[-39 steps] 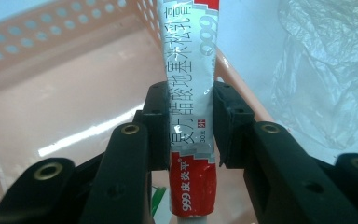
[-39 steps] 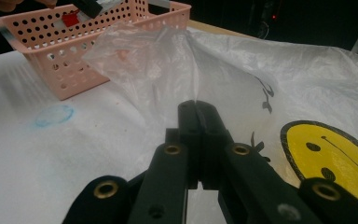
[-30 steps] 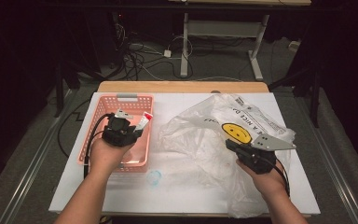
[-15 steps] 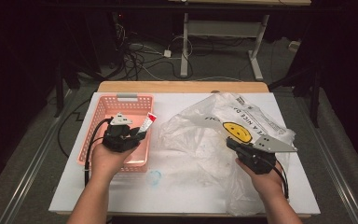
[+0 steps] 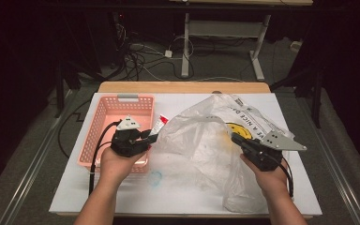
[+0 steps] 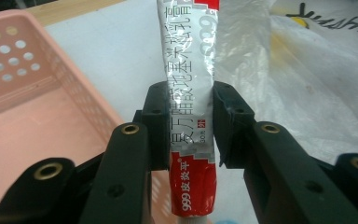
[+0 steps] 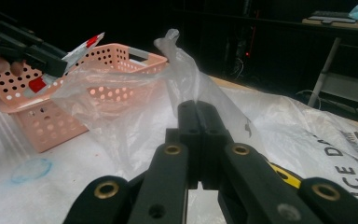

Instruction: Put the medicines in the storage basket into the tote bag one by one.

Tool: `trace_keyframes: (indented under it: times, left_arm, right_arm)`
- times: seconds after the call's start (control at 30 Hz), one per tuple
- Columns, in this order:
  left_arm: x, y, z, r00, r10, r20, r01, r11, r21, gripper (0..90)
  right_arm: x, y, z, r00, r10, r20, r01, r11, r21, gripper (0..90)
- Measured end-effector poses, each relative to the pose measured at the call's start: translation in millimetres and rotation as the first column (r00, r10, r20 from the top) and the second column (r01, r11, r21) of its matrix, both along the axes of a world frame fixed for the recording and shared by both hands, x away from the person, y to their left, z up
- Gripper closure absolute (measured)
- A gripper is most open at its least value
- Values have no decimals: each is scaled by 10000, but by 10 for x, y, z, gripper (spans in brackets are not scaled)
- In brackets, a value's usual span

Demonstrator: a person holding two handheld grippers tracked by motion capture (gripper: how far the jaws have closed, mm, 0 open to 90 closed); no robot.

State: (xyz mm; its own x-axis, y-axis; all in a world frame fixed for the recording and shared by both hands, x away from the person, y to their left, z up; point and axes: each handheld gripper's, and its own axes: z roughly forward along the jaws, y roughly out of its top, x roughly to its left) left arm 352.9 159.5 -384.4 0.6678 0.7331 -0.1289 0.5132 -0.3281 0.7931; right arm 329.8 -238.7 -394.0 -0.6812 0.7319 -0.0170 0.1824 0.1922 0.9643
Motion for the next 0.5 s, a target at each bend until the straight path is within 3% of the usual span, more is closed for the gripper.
trace_keyframes:
  times: [0.5]
  left_arm:
    - [-122, -269, -19, 9959, -909, -30, 909, 9957, 150, 680]
  right_arm:
    - [13, -60, 30, 9998, -153, 103, 152, 9998, 158, 900]
